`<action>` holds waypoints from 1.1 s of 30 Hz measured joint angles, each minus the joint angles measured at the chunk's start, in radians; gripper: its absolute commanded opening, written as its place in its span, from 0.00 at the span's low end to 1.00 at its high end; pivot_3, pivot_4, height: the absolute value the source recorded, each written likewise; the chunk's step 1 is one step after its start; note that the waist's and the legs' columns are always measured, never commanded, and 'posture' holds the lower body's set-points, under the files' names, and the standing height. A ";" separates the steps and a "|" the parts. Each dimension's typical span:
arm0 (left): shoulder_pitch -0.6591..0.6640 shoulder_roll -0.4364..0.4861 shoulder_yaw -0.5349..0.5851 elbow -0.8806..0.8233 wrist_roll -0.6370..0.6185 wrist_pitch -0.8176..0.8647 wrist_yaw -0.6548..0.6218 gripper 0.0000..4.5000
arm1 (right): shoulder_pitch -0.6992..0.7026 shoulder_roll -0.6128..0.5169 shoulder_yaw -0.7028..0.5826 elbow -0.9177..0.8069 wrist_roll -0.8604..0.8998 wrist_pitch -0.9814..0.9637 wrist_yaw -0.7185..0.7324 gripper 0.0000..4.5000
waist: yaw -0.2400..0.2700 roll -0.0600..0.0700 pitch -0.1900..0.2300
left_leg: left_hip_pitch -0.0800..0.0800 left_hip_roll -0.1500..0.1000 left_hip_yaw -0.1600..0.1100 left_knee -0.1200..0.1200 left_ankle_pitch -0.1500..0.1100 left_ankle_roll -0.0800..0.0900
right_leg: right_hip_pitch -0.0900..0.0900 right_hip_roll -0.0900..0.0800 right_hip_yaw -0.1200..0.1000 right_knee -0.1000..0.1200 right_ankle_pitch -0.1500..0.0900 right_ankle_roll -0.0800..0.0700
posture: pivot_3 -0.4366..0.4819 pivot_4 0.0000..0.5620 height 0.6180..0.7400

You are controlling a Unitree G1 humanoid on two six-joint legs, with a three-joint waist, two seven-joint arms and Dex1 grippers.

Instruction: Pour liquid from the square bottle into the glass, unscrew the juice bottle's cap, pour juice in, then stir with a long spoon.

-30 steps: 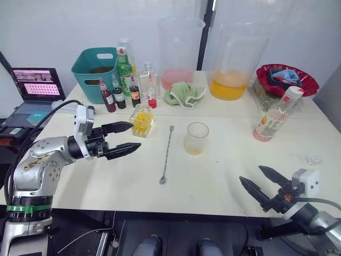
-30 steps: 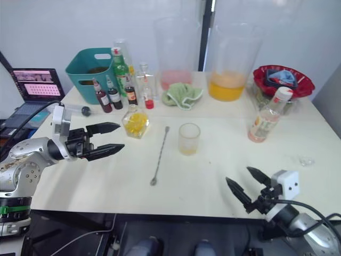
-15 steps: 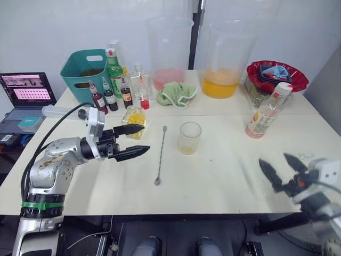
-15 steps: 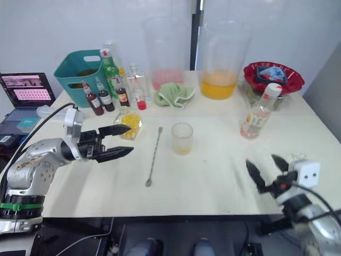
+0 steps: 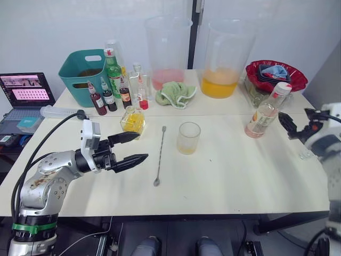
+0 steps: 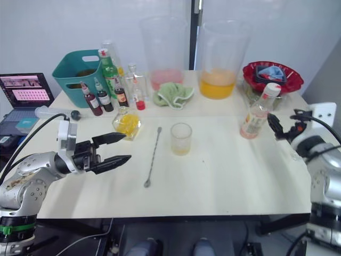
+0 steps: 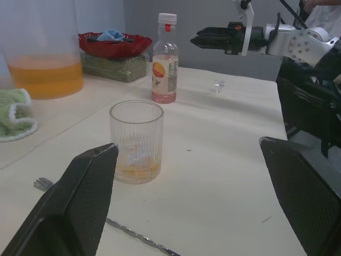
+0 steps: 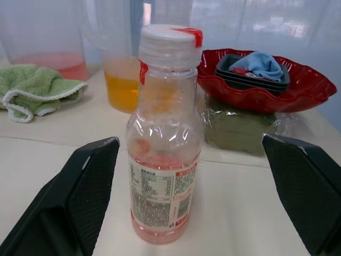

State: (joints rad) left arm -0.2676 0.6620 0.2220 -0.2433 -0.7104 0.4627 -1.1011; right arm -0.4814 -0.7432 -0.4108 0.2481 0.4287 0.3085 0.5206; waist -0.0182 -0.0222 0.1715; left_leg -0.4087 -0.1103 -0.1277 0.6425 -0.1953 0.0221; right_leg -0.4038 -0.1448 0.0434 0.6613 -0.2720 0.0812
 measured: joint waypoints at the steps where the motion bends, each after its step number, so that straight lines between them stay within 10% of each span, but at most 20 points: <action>1: 0.009 0.000 0.003 -0.009 -0.002 0.000 0.009 1.00 | -0.035 -0.005 0.016 0.044 -0.015 -0.013 0.013 1.00 | 0.000 0.000 0.000 | 0.000 0.000 0.000 0.000 0.000 0.000 | 0.000 0.000 0.000 0.000 0.000 0.000 | 0.48 0.27 1.00; 18: 0.086 0.005 0.030 -0.114 -0.038 0.002 0.096 1.00 | -0.364 -0.010 0.149 0.488 -0.159 -0.192 0.136 1.00 | 0.001 0.000 0.000 | -0.001 0.001 0.000 0.000 0.000 0.000 | 0.000 0.001 0.000 -0.004 0.001 -0.001 | 0.48 0.27 1.00; 28: 0.089 0.005 0.027 -0.114 -0.037 -0.002 0.108 1.00 | -0.478 0.017 0.155 0.701 -0.173 -0.252 0.153 0.31 | 0.002 0.000 0.000 | -0.001 0.002 0.000 -0.001 0.000 0.000 | 0.000 0.002 0.000 -0.005 0.001 -0.002 | 0.48 0.27 1.00; 33: 0.068 0.000 0.018 -0.104 -0.037 -0.003 0.106 1.00 | -0.484 0.013 0.155 0.725 -0.174 -0.276 0.175 0.27 | 0.001 0.000 0.000 | -0.002 0.002 0.000 -0.001 0.000 0.000 | 0.000 0.002 0.000 -0.005 0.001 -0.002 | 0.48 0.27 1.00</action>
State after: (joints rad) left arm -0.2000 0.6618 0.2401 -0.3474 -0.7478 0.4592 -0.9947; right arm -0.9653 -0.7302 -0.2556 0.9732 0.2550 0.0330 0.6957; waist -0.0168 -0.0219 0.1717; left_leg -0.4102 -0.1088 -0.1275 0.6417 -0.1956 0.0222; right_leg -0.4041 -0.1431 0.0431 0.6567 -0.2708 0.0797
